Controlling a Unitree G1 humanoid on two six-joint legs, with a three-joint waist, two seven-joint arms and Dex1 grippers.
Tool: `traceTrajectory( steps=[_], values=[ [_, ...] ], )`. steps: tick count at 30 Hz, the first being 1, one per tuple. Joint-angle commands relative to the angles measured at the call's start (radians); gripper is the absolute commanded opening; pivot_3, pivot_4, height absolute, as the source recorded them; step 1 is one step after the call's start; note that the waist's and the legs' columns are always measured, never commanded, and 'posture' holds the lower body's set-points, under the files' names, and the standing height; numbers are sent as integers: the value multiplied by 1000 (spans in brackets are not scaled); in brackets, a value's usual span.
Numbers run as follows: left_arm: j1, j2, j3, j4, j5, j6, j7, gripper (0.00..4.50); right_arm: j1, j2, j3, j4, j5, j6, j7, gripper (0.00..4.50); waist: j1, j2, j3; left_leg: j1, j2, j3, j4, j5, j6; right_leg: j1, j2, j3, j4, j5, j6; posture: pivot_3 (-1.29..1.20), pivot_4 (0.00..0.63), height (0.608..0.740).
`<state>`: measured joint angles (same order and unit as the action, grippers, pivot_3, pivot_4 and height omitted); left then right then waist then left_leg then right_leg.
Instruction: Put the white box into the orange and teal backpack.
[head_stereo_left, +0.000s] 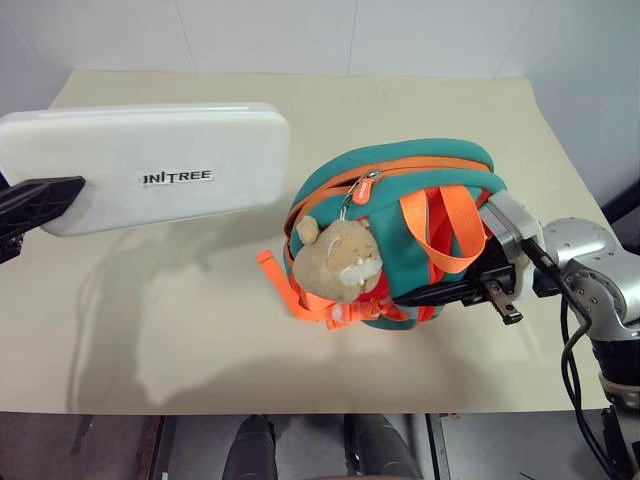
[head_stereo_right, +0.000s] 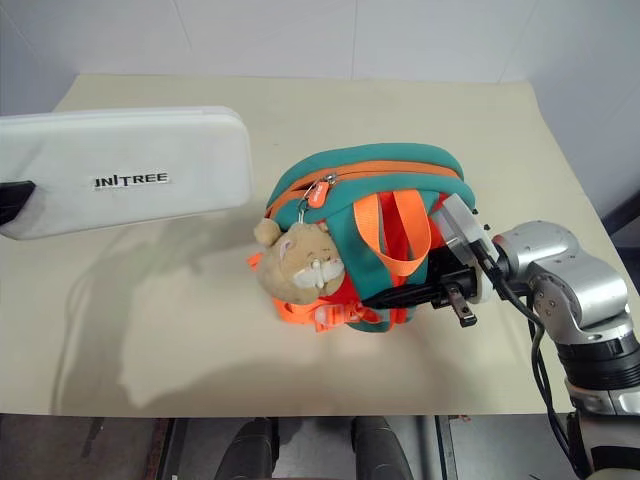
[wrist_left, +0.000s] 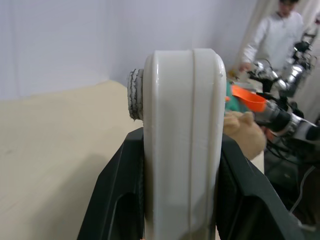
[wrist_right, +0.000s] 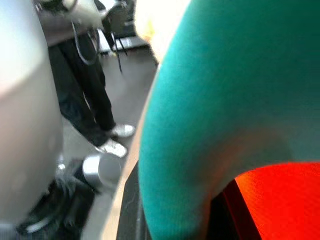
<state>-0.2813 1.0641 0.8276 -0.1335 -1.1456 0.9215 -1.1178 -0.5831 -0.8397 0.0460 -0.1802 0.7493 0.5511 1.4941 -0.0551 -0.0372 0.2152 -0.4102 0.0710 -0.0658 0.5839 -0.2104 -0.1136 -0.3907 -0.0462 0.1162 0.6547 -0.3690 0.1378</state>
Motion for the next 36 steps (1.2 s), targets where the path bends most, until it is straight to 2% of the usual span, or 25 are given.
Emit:
traceTrajectory(
  steps=[1, 9, 18, 26, 36],
  values=[
    [-25, 24, 63, -40, -61, 8, 34, 1323, -35, 9, 0, 12, -10, -21, 40, 0, -2, 0, 0, 0, 0, 0, 0, 0, 0, 0, 0, 0, 0, 0, 0, 0, 150, 740],
    [12, 30, 71, -97, -73, 18, 44, 1323, -72, 47, 15, 49, -35, -33, 31, 0, -1, 0, 0, 0, 0, 0, 1, 0, 0, 0, 0, 0, 1, 0, 0, 0, 150, 740],
    [56, 83, -45, -163, 79, -80, -25, 1323, -82, 75, 16, 45, -45, -30, 14, 0, -1, 1, 0, 0, 0, 0, 3, 0, 0, 0, 0, 0, 2, 0, 0, 0, 150, 740],
    [-54, 110, -206, -146, 149, -155, -29, 1323, -72, 86, 12, 32, -48, -28, 3, 0, 0, 1, 1, 0, 0, 0, 5, 0, 0, 1, 1, 0, 2, 1, 1, 0, 150, 740],
    [-285, 41, -437, -109, 209, -209, 8, 1323, -60, 109, 2, -5, -26, -15, -18, 0, 1, 1, 1, 0, 0, 0, 7, 0, 0, 2, 1, 1, 3, 1, 2, 0, 150, 740]
  ],
)
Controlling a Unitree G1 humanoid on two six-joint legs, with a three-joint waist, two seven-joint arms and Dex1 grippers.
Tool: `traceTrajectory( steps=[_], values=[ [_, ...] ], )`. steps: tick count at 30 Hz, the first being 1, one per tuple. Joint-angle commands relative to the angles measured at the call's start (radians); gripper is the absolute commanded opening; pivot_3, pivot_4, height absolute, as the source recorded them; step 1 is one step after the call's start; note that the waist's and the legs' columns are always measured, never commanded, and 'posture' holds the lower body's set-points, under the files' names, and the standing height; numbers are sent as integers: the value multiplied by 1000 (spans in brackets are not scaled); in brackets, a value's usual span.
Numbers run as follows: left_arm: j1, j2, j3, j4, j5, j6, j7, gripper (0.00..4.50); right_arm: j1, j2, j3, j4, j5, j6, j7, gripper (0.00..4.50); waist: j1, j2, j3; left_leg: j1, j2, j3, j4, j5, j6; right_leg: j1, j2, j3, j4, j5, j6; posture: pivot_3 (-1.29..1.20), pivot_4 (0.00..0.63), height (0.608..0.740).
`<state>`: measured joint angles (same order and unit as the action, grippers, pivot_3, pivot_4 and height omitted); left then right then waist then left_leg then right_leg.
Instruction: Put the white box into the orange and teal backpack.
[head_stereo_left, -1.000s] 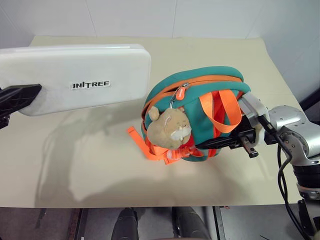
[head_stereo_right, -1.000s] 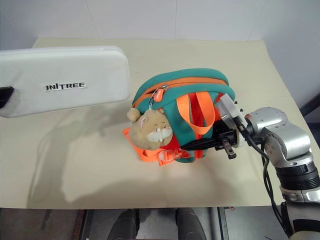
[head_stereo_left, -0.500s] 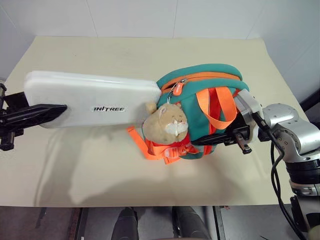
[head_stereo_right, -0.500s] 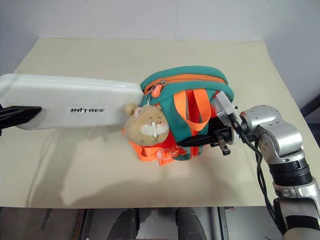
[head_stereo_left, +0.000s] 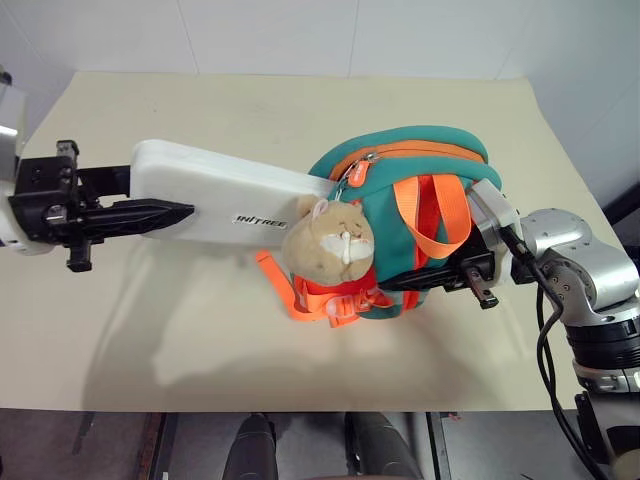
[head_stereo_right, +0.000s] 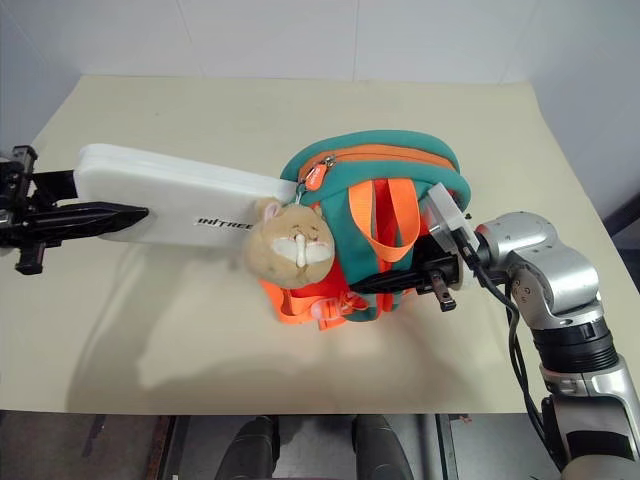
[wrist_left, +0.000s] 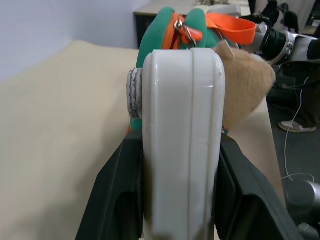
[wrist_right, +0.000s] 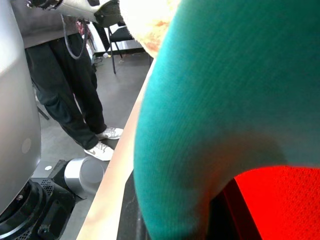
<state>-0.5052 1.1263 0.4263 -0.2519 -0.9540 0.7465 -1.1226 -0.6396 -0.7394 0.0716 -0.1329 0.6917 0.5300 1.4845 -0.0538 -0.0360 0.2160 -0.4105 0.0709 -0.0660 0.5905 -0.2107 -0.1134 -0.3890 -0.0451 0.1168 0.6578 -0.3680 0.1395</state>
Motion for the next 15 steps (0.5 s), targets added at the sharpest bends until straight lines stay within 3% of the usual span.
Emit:
traceTrajectory(
  steps=[1, 15],
  values=[
    [-87, -39, -66, 12, 29, -37, 23, 1323, -1, 14, -26, -62, 38, 10, -16, 0, -1, 0, 0, 0, 0, 0, 0, 0, 0, 0, 0, 0, 0, 0, 0, 0, 150, 740],
    [-275, -377, -394, 155, 227, -85, 89, 1321, 6, 67, -19, -98, 57, 37, -70, 0, 2, 0, 0, 0, 0, -1, 5, 0, 0, 2, 1, 0, 2, 1, 2, 0, 150, 740]
  ],
)
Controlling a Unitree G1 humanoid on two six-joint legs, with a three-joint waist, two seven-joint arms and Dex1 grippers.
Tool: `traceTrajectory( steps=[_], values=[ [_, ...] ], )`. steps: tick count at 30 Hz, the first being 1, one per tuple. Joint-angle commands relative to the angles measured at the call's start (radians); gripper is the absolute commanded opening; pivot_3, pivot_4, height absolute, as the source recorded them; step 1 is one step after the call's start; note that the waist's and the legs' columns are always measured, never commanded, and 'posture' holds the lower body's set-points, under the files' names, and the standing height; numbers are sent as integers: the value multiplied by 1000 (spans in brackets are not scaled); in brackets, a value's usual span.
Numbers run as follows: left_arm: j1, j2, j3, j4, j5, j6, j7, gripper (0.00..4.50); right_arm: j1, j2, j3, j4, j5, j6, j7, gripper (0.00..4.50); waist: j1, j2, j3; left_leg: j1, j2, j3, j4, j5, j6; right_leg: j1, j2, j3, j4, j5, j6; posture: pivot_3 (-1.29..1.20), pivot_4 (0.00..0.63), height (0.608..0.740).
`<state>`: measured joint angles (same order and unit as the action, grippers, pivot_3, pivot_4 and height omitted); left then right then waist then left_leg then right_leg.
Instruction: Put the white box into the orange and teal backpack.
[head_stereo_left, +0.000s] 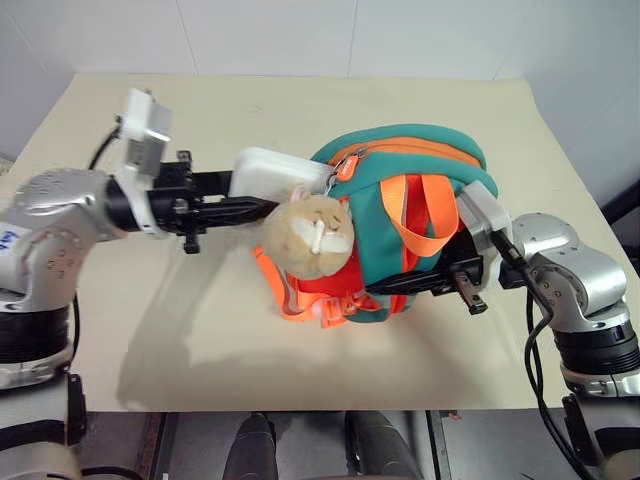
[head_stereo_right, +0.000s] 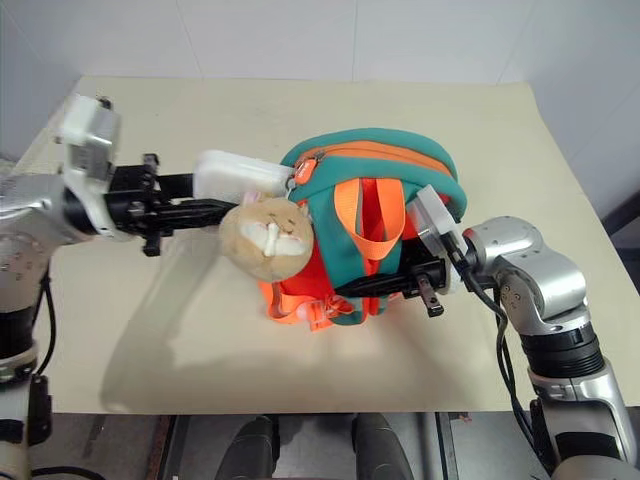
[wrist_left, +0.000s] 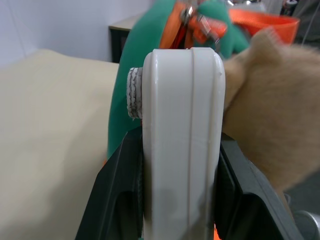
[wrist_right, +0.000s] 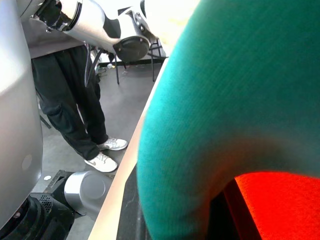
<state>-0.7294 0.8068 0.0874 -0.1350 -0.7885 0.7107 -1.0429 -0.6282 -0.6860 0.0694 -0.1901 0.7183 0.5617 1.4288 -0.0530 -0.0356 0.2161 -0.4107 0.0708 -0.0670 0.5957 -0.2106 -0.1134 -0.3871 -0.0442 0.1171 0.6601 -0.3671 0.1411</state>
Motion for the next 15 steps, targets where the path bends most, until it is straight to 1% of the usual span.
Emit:
traceTrajectory(
  steps=[1, 4, 7, 11, 15],
  values=[
    [-67, -89, -90, 73, 97, -60, 16, 1320, -1, 15, -18, -44, 31, 6, -16, 0, 3, 0, 0, 0, 0, 0, 0, 0, 0, 1, 0, 0, 0, 0, 0, 0, 150, 740],
    [-107, -155, -157, 157, 185, -101, 15, 1320, -5, 23, -17, -38, 27, 5, -23, 0, 9, 0, 0, 1, -1, -1, 2, 0, 0, 4, 0, 0, -1, 1, 1, 0, 150, 740],
    [-149, -219, -197, 229, 245, -129, 25, 1319, -11, 34, -12, -33, 22, 0, -31, 0, 10, 0, 0, 2, -1, -1, 4, 0, 1, 5, 0, 0, -1, 1, 2, 0, 150, 740],
    [-188, -265, -249, 291, 315, -146, 7, 1318, -16, 46, -5, -33, 16, -1, -40, 0, 15, 0, 0, 4, -1, -2, 4, 0, 1, 9, 0, 0, -2, 1, 3, 0, 150, 740],
    [-215, -305, -252, 317, 341, -141, 6, 1318, -20, 53, -5, -33, 15, 0, -48, 0, 23, 0, 0, 5, -1, -2, 6, 0, 1, 10, 0, 0, -2, 2, 3, 0, 150, 740]
  ],
)
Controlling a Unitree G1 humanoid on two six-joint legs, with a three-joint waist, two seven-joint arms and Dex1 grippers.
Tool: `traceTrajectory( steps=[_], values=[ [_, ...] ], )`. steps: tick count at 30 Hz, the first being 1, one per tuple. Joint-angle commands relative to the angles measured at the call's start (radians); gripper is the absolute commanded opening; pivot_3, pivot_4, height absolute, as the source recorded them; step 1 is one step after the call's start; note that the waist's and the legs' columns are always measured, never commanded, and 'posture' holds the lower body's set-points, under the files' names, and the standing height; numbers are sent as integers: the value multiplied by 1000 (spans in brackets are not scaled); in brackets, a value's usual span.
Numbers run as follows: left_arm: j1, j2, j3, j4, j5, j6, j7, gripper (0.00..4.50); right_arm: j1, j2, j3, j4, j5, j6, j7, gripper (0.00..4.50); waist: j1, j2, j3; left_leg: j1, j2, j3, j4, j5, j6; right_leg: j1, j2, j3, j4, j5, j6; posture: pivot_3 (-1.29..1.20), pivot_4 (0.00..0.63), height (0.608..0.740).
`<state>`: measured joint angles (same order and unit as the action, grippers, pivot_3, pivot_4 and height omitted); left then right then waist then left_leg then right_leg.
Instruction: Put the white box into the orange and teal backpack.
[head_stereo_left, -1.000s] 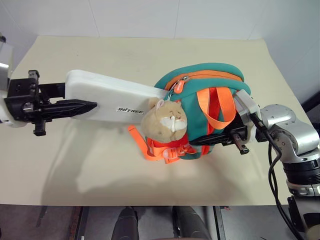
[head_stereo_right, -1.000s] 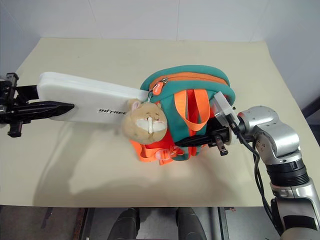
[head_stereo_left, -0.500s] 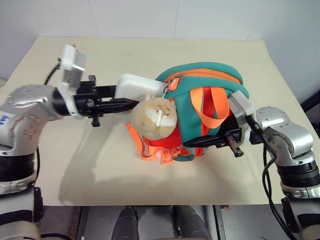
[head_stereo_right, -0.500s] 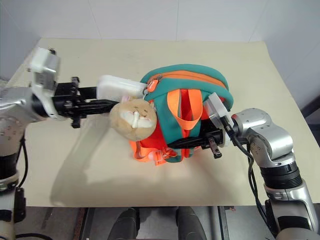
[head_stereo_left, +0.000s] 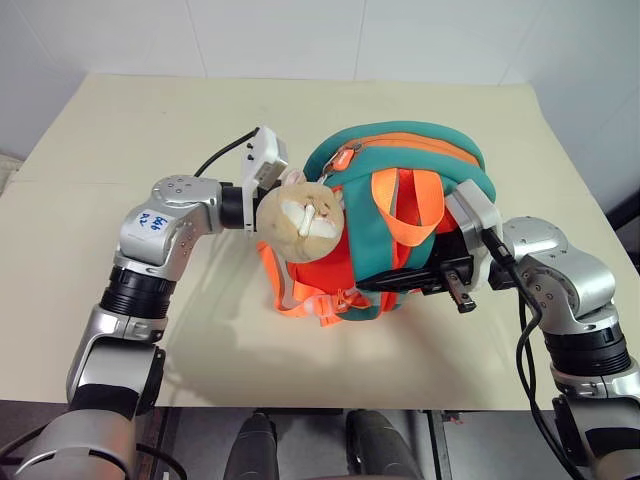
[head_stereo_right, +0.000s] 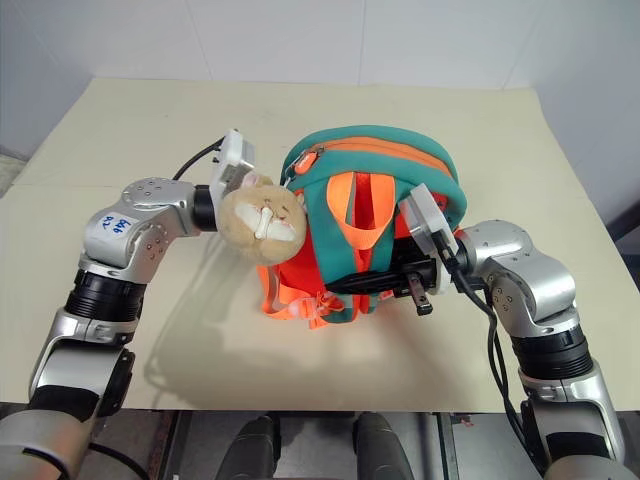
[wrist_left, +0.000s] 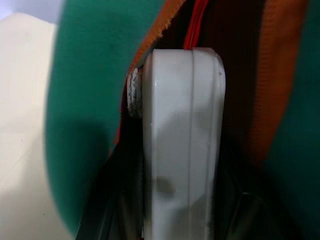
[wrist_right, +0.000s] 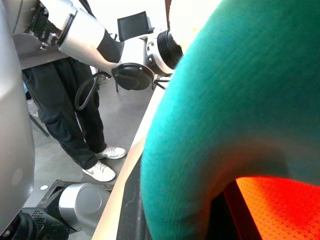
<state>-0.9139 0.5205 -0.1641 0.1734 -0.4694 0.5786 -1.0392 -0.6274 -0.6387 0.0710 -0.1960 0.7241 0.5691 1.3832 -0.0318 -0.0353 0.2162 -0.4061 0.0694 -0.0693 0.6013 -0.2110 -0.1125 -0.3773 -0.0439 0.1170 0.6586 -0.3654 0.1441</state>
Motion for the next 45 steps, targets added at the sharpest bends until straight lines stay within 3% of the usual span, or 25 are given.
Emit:
traceTrajectory(
  steps=[1, 4, 6, 13, 15, 23, 26, 29, 31, 38, 45],
  values=[
    [-38, -27, -2, 14, 30, -2, 8, 1318, -21, 6, -6, -27, 8, -7, -3, 0, 2, 0, 0, 0, 0, 0, 0, 0, 0, 0, 0, 0, 0, 0, 0, 0, 150, 740],
    [-51, -18, -20, -19, 41, 50, -9, 1317, -28, 11, -3, -26, 4, -7, -10, 0, 3, 0, 0, 0, 0, 0, 1, 0, 0, 0, 0, 0, 0, 0, 1, 0, 150, 740],
    [-61, 35, -27, -79, 25, 160, -30, 2044, -30, 13, -5, -29, 4, -4, -17, 0, 1, 0, 0, 0, 0, 0, 1, 0, 0, 1, 0, 0, 0, 0, 1, 0, 150, 740],
    [-41, 203, 76, -268, -41, 271, -70, 4068, -25, 10, -11, -37, 7, 2, -24, 0, -11, 2, 1, 0, 0, -1, -2, 0, 0, 0, 0, 0, -1, 0, 0, 0, 150, 740],
    [-21, 268, 139, -310, -74, 303, -74, 4460, -25, 10, -12, -37, 6, 4, -25, 0, -14, 2, 1, 0, 0, -1, -3, 0, 0, 0, 0, 0, -2, 0, 0, 0, 150, 740],
    [121, 425, 342, -427, -161, 375, -52, 4460, -27, 14, -8, -33, 6, 8, -25, 0, -21, 2, 1, 0, 0, -1, -5, 0, 0, 0, 0, 0, -4, 0, 0, 0, 150, 740],
    [179, 427, 475, -530, -293, 442, -25, 4460, -28, 13, -8, -30, 5, 8, -22, 0, -22, 2, 1, -1, 0, -1, -5, 0, 1, 0, 0, 0, -4, 0, 0, 0, 150, 740],
    [242, 369, 626, -628, -444, 469, 47, 4460, -27, 13, -10, -32, 6, 11, -24, 0, -21, 2, 1, -1, 0, -1, -5, -1, 1, 0, -1, 0, -5, 0, 0, 0, 150, 740],
    [287, 366, 667, -689, -521, 530, 119, 4460, -24, 11, -9, -30, 3, 11, -21, 0, -22, 2, 1, 0, 0, -1, -5, -1, 1, 0, -1, 0, -5, 0, 0, 0, 150, 740],
    [321, 346, 625, -807, -692, 552, 338, 4460, -29, 14, -4, -25, -2, 12, -19, 0, -22, 2, 2, 0, 0, -1, -3, -1, 1, 1, -1, 0, -4, 0, 1, 0, 150, 740],
    [282, 328, 459, -784, -613, 492, 445, 4460, -30, 19, -1, -26, -7, 5, -18, 0, -21, 2, 1, 0, 0, -1, -3, -1, 1, 1, -1, 0, -5, 0, 1, 0, 150, 740]
  ],
)
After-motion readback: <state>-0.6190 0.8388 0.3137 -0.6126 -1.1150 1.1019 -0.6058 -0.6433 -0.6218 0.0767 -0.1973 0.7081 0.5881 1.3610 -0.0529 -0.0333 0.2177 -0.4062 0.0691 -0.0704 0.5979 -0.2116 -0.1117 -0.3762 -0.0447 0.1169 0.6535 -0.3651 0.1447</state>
